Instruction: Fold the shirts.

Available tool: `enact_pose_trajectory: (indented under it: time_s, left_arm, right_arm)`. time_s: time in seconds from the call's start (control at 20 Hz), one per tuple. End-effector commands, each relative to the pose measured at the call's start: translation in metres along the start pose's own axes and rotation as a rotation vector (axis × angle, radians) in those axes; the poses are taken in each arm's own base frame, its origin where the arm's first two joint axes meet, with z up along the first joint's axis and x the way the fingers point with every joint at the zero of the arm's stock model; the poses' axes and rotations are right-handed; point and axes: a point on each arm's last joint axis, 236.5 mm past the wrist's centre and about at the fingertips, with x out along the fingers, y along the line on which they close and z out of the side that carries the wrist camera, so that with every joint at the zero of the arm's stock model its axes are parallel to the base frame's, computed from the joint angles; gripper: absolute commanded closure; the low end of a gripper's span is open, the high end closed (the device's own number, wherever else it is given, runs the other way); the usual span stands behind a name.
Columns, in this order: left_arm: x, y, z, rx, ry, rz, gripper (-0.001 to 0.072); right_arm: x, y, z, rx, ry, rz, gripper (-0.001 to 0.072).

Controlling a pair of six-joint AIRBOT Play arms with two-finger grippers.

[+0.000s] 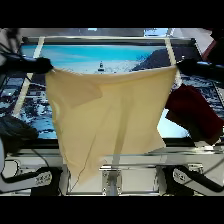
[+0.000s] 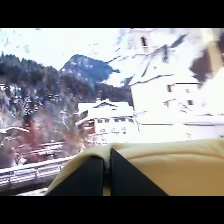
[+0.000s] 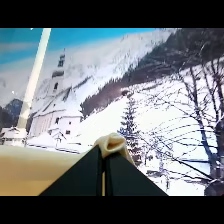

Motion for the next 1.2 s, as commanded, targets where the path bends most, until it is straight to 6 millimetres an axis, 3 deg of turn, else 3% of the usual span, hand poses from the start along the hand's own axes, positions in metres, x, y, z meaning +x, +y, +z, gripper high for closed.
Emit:
enact_pose_trajectory:
  time_s: [0.0,0.15,0.3,0.4,0.45,0.55,0.65,0.85,1.0,1.15]
  left_arm:
    - [0.111,0.046,-0.019,0.003,0.04,0.202,0.0696]
    - [0.124,0.079,0.003,0.065,-0.002,0.324,0.0696]
    - [0.102,0.083,0.037,0.064,-0.064,0.349,0.0695]
    - [0.084,0.082,0.034,0.058,0.011,0.363,0.0696]
    - [0.075,0.082,0.02,0.062,0.095,0.37,0.0695]
    - [0.058,0.077,-0.029,0.078,0.32,0.352,0.0695]
    - [0.052,0.076,-0.072,0.098,0.498,0.335,0.0696]
    - [0.092,0.074,-0.107,0.066,0.493,0.286,0.0695]
    - [0.118,0.069,-0.131,0.038,0.475,0.241,0.0695]
    - [0.127,0.069,-0.142,0.021,0.477,0.235,0.0694]
  right_arm:
    - [0.101,-0.041,-0.047,0.054,0.07,-0.064,0.0689]
    - [0.128,-0.067,-0.037,0.071,-0.021,-0.133,0.0689]
    - [0.124,-0.07,-0.014,0.045,-0.073,-0.146,0.069]
    - [0.116,-0.057,-0.001,-0.002,-0.052,-0.119,0.0689]
    - [0.111,-0.047,0.001,-0.025,-0.023,-0.095,0.0689]
    - [0.098,-0.03,-0.007,-0.096,0.063,-0.069,0.0689]
    - [0.092,-0.029,-0.032,-0.135,0.173,-0.08,0.0689]
    - [0.106,-0.046,-0.099,-0.128,0.315,-0.127,0.0689]
    - [0.12,-0.062,-0.126,-0.091,0.312,-0.157,0.0689]
    - [0.137,-0.072,-0.153,-0.032,0.358,-0.165,0.0689]
